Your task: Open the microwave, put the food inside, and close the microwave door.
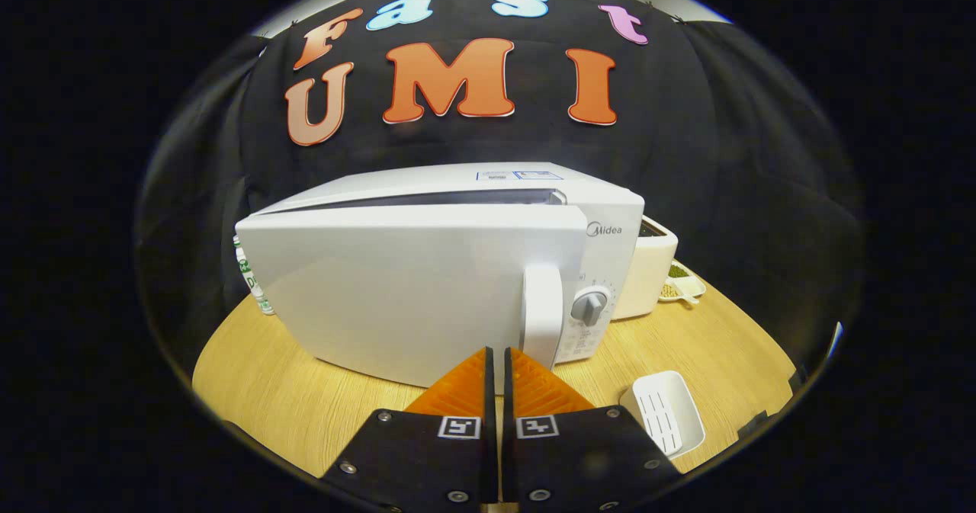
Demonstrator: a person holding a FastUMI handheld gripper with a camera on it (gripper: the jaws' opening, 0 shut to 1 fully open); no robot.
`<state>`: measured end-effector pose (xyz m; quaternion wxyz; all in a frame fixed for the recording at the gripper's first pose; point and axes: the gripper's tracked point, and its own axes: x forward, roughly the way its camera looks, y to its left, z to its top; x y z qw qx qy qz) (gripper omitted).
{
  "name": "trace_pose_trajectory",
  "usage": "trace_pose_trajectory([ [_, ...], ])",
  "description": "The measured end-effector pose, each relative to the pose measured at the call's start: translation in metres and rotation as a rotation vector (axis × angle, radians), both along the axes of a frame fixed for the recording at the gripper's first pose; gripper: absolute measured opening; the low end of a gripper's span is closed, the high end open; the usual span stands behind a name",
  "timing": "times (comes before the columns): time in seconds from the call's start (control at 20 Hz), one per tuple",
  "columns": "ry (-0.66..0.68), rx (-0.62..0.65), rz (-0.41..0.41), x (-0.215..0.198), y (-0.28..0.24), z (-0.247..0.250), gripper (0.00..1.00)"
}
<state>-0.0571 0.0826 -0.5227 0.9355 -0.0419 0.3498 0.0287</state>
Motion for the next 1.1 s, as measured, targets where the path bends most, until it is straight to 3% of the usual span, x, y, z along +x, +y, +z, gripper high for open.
trace_pose_trajectory([
  [0.1,-0.03,0.002,0.01,0.02,-0.002,0.004,0.09],
  [0.3,-0.061,-0.009,0.081,0.042,0.015,0.002,0.09],
  [0.55,-0.074,-0.064,0.083,0.047,0.013,-0.006,0.09],
  [0.8,-0.03,-0.026,0.065,0.046,0.016,-0.008,0.11],
  [1.1,-0.19,0.006,0.052,0.053,0.011,0.088,0.34],
])
